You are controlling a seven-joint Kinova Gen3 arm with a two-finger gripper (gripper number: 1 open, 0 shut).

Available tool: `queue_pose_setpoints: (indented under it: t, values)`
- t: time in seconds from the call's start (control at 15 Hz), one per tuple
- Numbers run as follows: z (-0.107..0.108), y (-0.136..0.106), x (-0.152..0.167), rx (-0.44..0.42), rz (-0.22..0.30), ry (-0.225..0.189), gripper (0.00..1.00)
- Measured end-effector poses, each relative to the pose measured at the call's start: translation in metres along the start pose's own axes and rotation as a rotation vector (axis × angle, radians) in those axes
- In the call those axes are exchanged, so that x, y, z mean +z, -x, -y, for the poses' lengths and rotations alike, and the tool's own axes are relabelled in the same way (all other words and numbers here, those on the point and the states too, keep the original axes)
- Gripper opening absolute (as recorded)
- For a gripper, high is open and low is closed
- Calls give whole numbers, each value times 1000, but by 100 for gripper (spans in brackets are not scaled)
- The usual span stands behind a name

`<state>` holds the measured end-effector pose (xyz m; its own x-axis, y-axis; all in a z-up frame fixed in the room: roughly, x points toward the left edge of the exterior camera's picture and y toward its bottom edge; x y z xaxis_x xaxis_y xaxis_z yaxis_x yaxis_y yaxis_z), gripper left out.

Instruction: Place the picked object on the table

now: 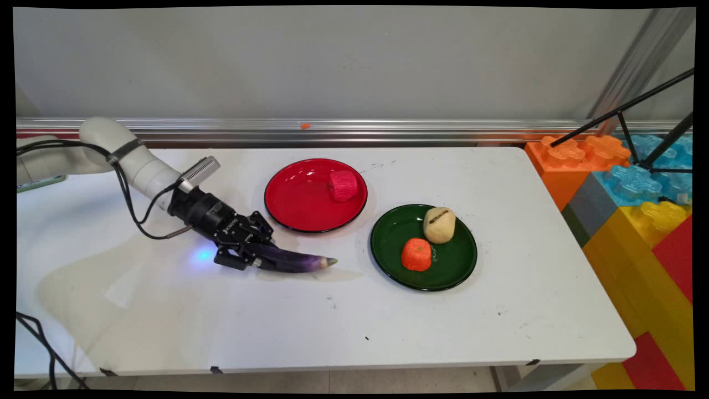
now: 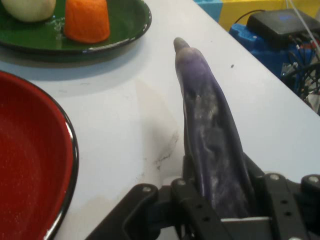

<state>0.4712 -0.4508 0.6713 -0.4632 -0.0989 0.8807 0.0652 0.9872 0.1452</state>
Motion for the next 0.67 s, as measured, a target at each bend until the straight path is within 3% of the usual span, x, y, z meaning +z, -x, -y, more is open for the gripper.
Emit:
queue_pose_setpoints:
  t: [0.27, 0.33, 0.67]
  values:
    - [3, 5, 5, 4, 5, 0, 0]
    - [3, 6, 6, 6, 4, -1, 100]
    - [4, 5, 6, 13, 0, -5, 100]
